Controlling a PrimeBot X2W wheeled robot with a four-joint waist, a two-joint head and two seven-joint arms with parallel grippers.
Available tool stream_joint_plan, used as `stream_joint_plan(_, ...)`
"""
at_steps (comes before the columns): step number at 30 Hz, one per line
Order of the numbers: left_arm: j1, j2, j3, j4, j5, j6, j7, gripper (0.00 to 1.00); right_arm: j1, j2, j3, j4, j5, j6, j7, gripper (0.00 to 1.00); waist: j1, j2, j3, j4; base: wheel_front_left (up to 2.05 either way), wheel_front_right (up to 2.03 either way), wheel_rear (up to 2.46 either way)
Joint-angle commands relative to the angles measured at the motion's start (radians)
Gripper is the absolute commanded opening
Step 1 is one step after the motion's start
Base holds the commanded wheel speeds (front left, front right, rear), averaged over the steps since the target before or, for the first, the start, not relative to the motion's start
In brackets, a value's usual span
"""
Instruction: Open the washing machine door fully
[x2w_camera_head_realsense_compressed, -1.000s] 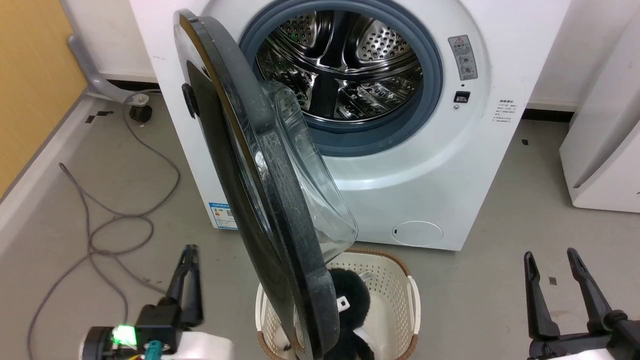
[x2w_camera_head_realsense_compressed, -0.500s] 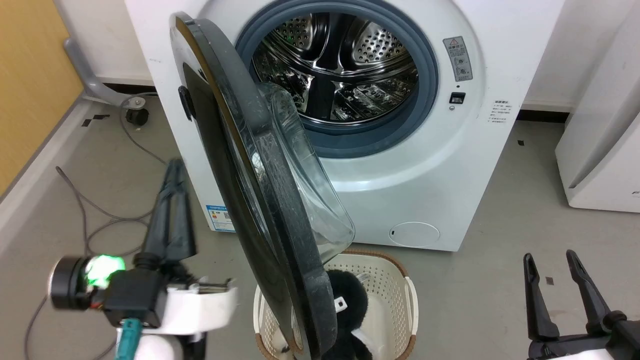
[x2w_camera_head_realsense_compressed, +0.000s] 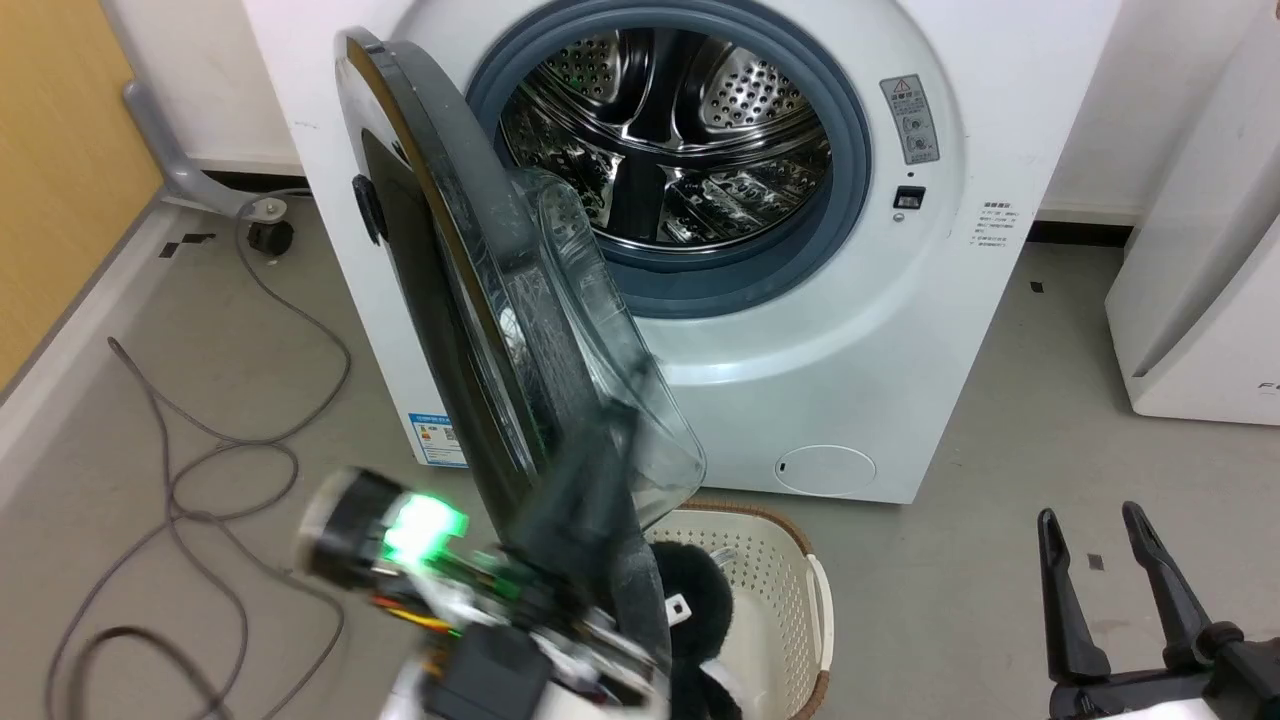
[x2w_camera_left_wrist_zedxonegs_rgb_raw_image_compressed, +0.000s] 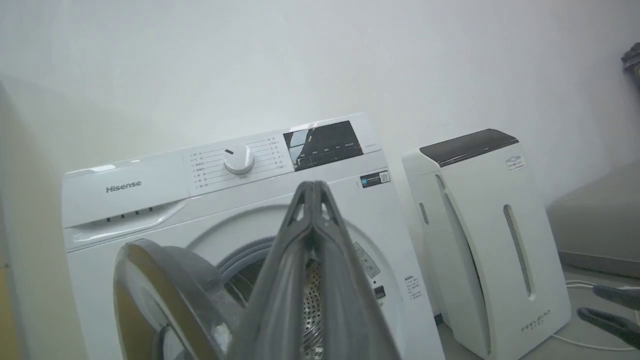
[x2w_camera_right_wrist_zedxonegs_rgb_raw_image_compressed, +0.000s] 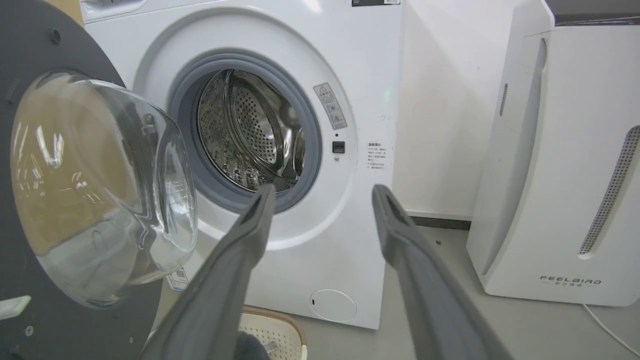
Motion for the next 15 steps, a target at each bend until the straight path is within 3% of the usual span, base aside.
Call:
stream_joint_plan(1, 0.009, -0.003, -0.034, -0.005, -0.003, -0.016, -0.004, 0.00, 0.006, 0.004, 0.000, 0.004, 0.010, 0.001, -0.004, 1.00, -0.0001, -0.0001, 0.000, 0.004, 0.00, 0.00, 0.00)
stream_joint_plan(9, 0.054, -0.011, -0.220, 0.067, -0.013, -0.084, -0.004, 0.00, 0.004, 0.004, 0.007, 0.009, 0.008, 0.001, -0.004, 1.00, -0.0001, -0.0001, 0.000, 0.024, 0.00, 0.00, 0.00)
stream_joint_plan(15, 0.108, -0.008, -0.294, 0.160, -0.022, -0.094, -0.004, 0.00, 0.001, 0.004, 0.008, 0.010, 0.008, 0.001, -0.004, 1.00, -0.0001, -0.0001, 0.006, 0.028, 0.00, 0.00, 0.00)
